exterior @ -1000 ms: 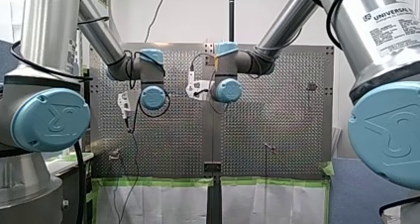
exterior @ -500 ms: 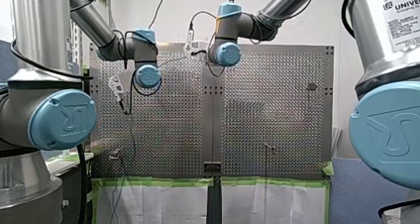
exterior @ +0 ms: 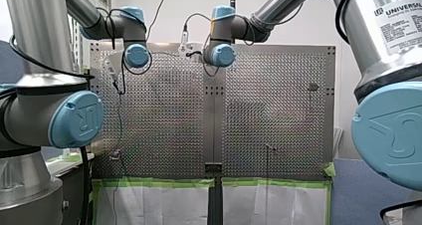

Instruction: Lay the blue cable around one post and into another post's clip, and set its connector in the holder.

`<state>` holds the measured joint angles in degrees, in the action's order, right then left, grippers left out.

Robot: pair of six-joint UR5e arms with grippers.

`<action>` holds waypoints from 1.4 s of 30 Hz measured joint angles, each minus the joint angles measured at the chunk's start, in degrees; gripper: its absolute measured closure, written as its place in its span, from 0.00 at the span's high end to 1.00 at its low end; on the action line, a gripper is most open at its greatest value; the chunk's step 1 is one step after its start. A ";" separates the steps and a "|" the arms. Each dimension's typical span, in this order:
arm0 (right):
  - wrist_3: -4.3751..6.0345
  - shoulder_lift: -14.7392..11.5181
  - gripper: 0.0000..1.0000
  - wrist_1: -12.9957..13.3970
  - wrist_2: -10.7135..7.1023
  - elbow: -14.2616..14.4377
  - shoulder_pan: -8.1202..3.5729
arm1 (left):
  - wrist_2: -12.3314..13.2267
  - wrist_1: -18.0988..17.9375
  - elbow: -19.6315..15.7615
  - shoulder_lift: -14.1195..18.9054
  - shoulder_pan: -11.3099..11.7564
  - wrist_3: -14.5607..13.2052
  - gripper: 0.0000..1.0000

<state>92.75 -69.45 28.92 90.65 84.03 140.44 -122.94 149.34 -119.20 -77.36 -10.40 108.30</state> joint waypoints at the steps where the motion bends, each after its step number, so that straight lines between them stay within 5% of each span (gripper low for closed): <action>1: 0.00 0.25 0.00 -0.09 -0.24 -0.38 0.05 | 0.53 0.51 0.53 0.38 0.53 0.14 0.00; 13: -0.01 2.15 0.00 -2.62 -2.44 -6.05 0.32 | 8.17 8.14 8.16 1.07 8.18 0.75 0.00; 20: 0.22 2.24 0.00 -3.58 -3.65 -9.21 0.39 | 12.02 11.68 12.20 -1.65 12.23 1.18 0.00; 42: 0.54 7.84 0.00 -5.83 -4.10 -16.24 0.27 | 18.13 12.24 21.31 -9.22 23.18 3.66 0.00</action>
<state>93.29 -61.61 23.10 86.55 67.79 140.71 -104.81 161.58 -97.89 -86.58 12.78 111.97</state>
